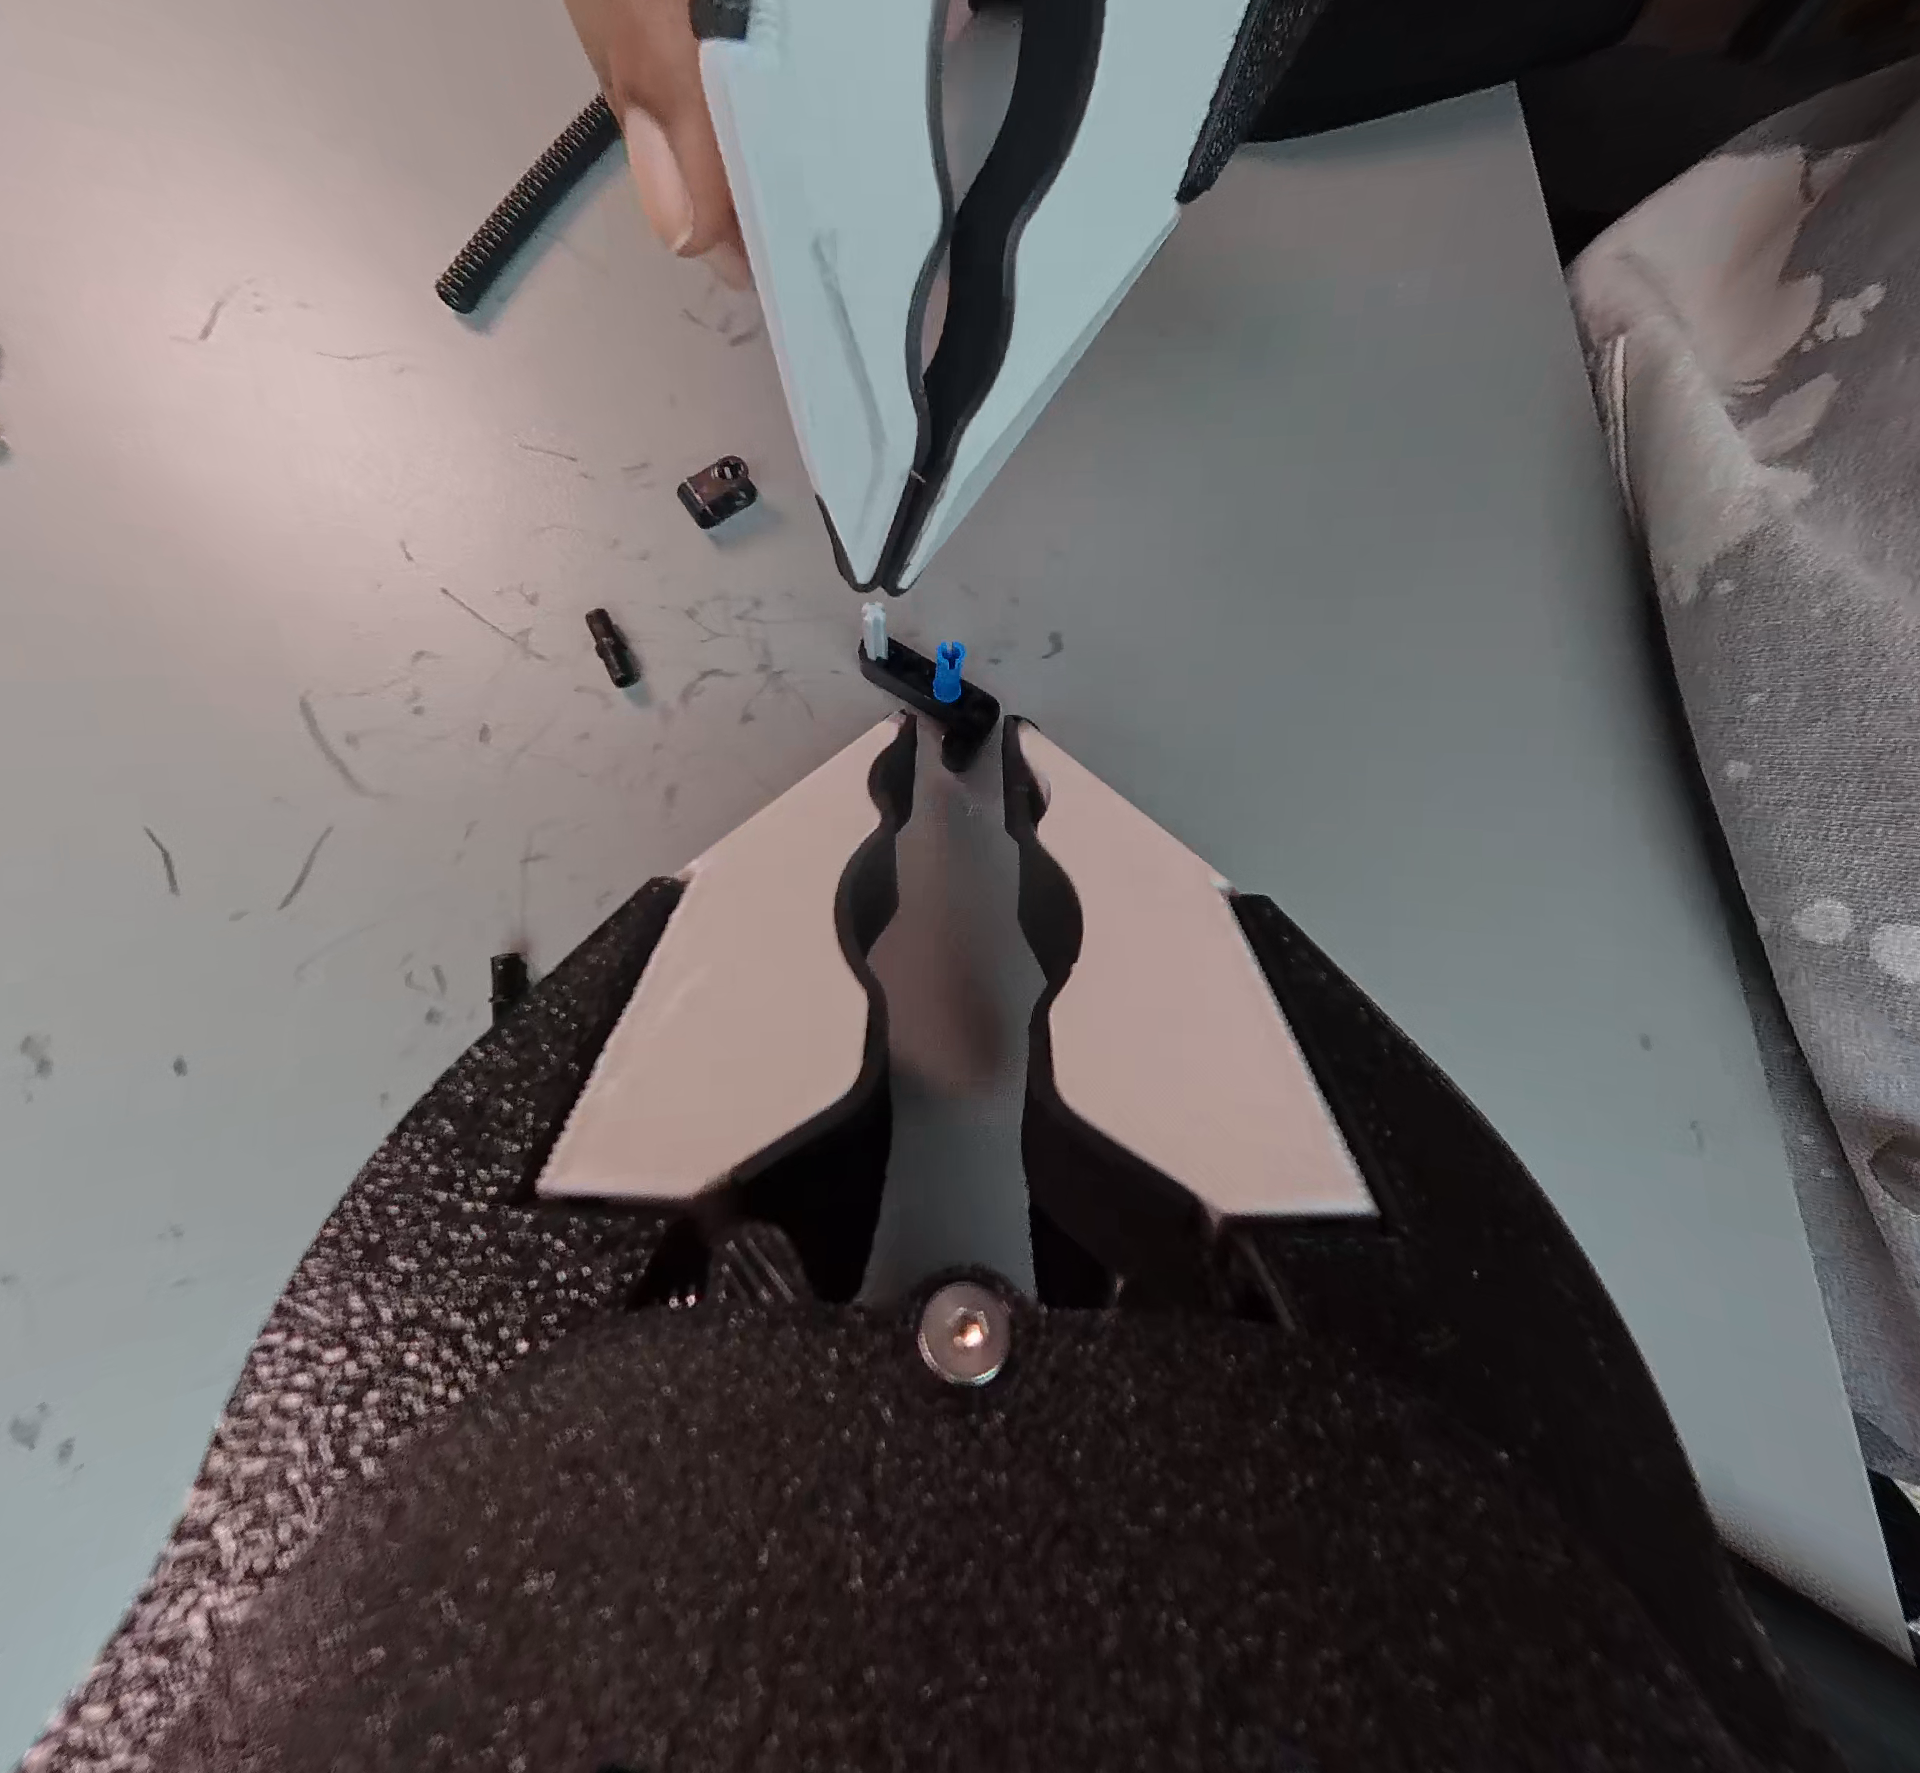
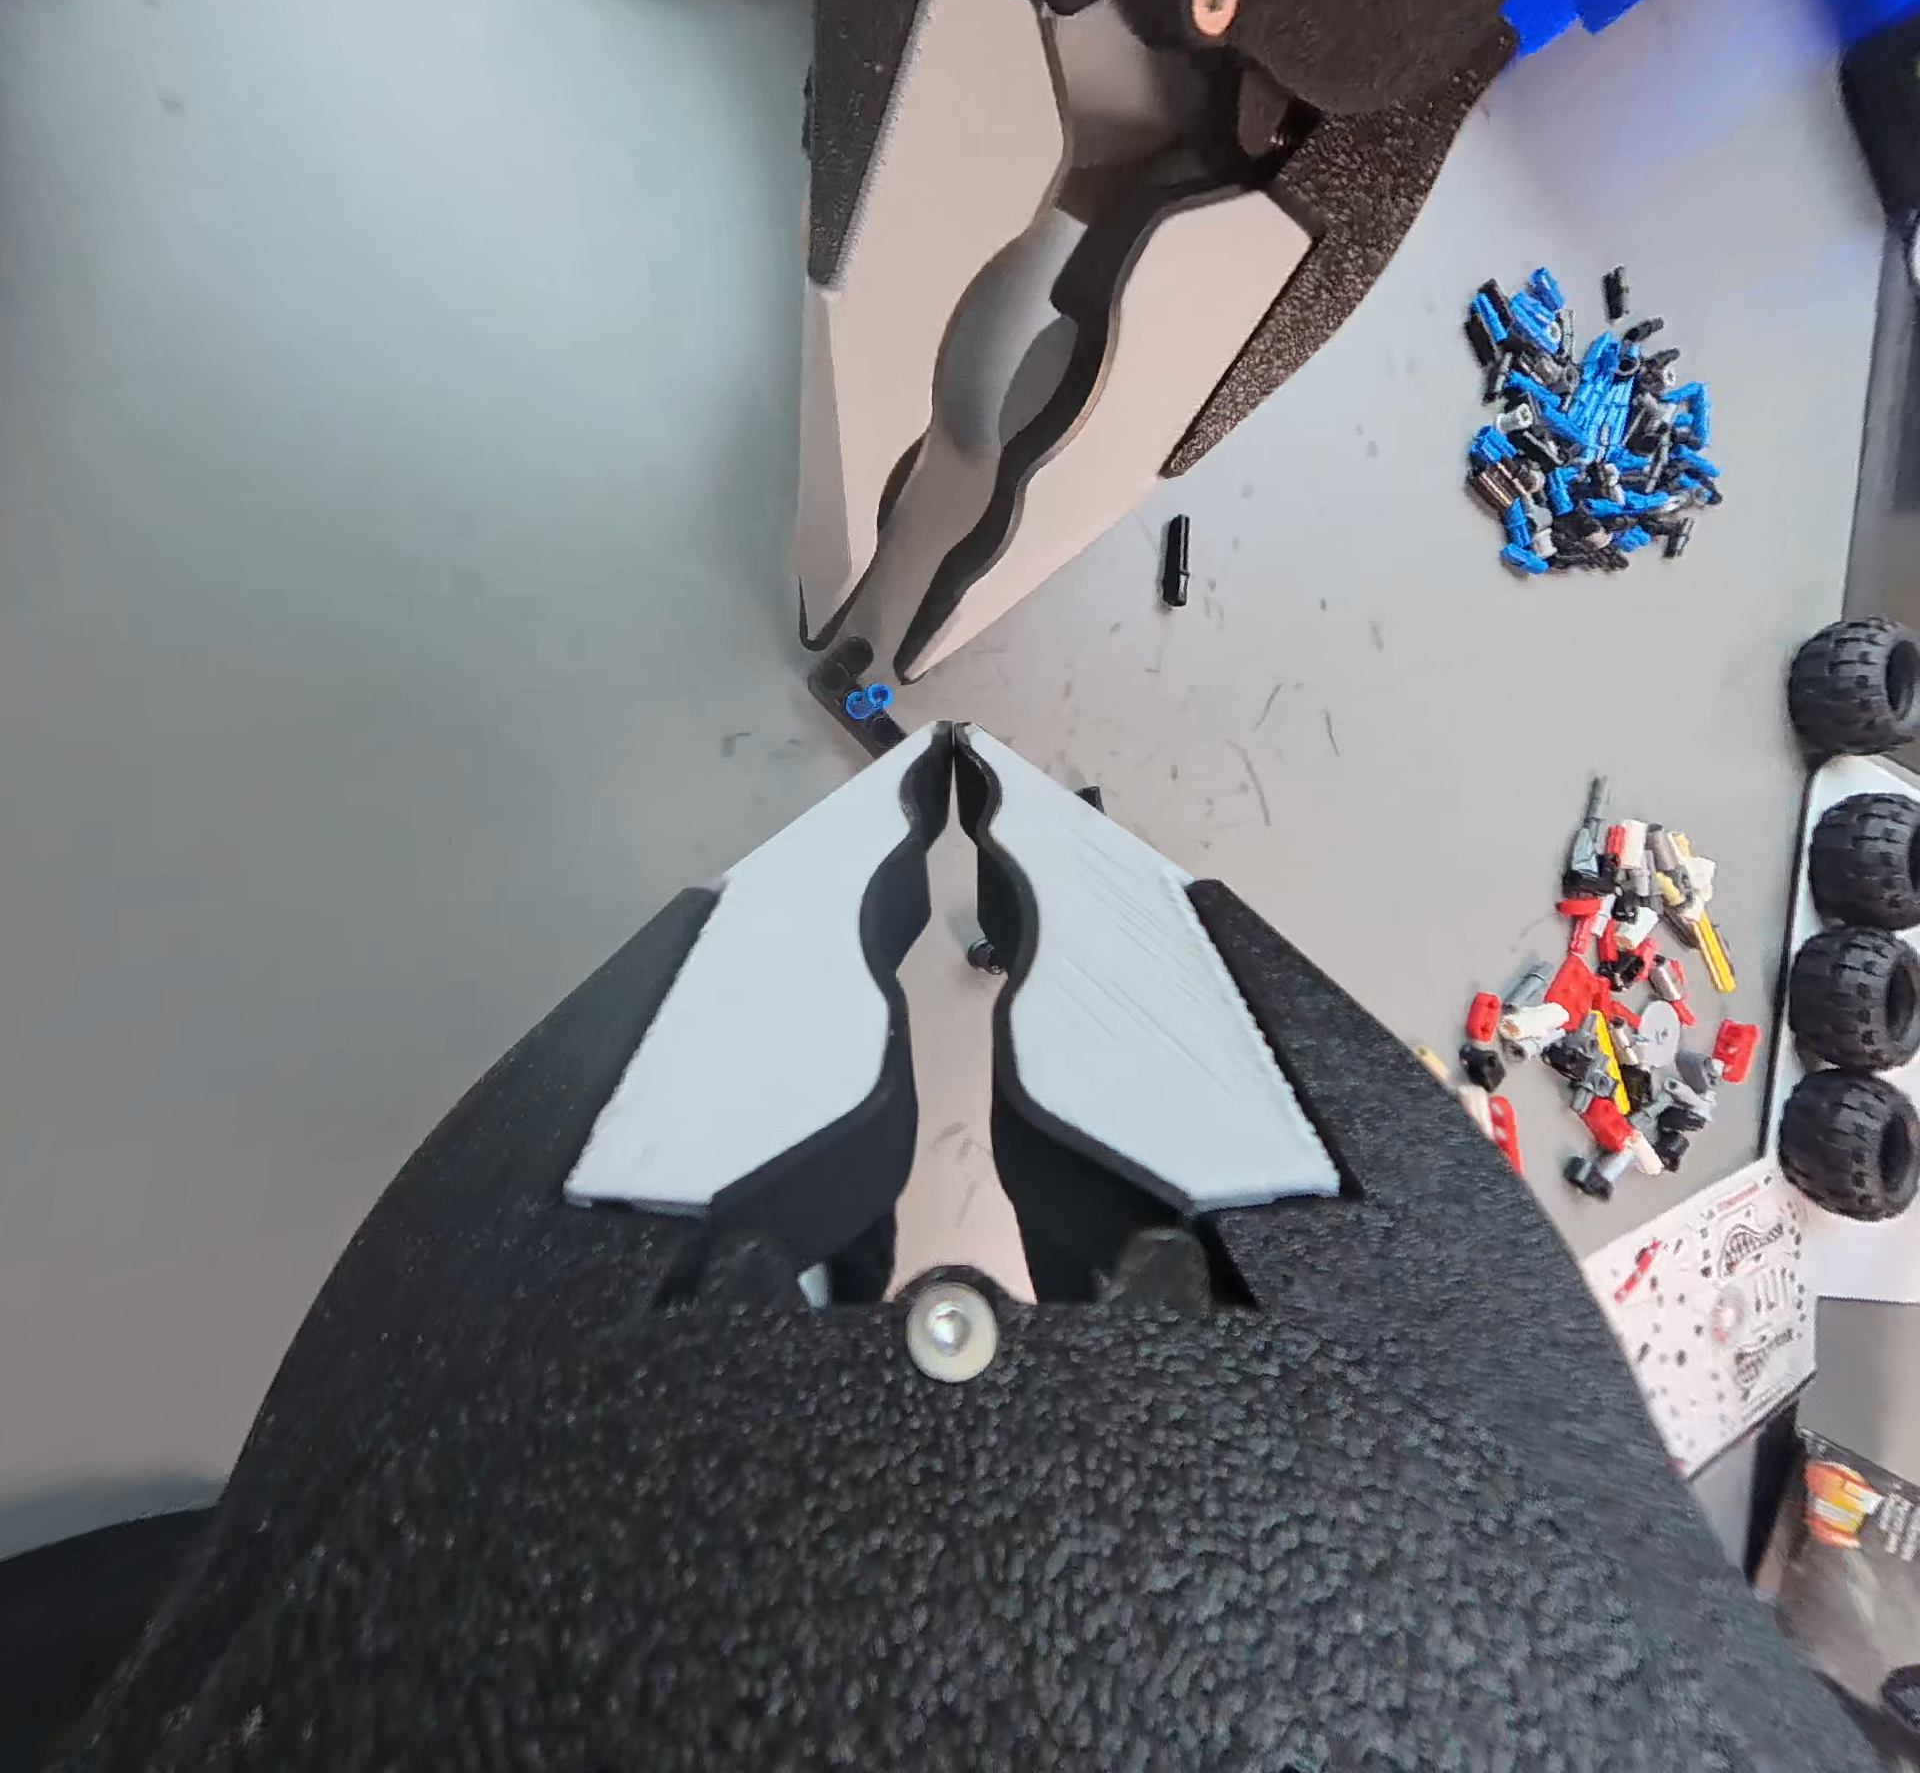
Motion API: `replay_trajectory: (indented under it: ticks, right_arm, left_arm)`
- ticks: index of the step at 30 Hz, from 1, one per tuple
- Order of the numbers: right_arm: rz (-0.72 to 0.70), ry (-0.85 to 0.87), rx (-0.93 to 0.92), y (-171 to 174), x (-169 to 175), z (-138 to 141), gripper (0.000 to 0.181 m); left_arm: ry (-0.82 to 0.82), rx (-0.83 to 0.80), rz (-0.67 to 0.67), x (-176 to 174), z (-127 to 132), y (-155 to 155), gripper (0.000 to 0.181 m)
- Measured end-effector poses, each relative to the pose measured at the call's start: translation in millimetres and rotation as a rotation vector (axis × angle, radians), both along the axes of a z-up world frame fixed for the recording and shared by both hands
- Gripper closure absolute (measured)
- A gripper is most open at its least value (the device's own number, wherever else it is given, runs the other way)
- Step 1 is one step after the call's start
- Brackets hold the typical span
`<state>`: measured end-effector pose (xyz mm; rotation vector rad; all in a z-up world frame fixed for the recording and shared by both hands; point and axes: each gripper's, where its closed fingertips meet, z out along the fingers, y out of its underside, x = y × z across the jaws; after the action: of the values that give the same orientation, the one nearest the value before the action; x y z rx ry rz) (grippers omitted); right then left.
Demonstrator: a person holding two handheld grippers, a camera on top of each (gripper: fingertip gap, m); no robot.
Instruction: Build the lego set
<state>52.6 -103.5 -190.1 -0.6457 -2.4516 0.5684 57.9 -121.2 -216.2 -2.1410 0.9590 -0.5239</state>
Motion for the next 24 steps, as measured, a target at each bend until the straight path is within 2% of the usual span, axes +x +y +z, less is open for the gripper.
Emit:
replay_trajectory:
  ticks: [1,8,24]
  right_arm:
    - [-0.022,-0.019,-0.031,0.5,0.1,-0.5,0.181]
    - [-0.082,-0.148,-0.138,0.5,1.4,-13.1,0.173]
    - [-0.179,-0.346,-0.248,2.3,1.2,-18.5,0.177]
  left_arm:
    - [-0.005,0.006,0.004,0.3,1.5,0.6,0.164]
    - [0.053,-0.010,0.025,0.1,-7.6,2.6,0.168]
    - [0.051,-0.018,0.025,0.5,-8.4,1.8,0.171]
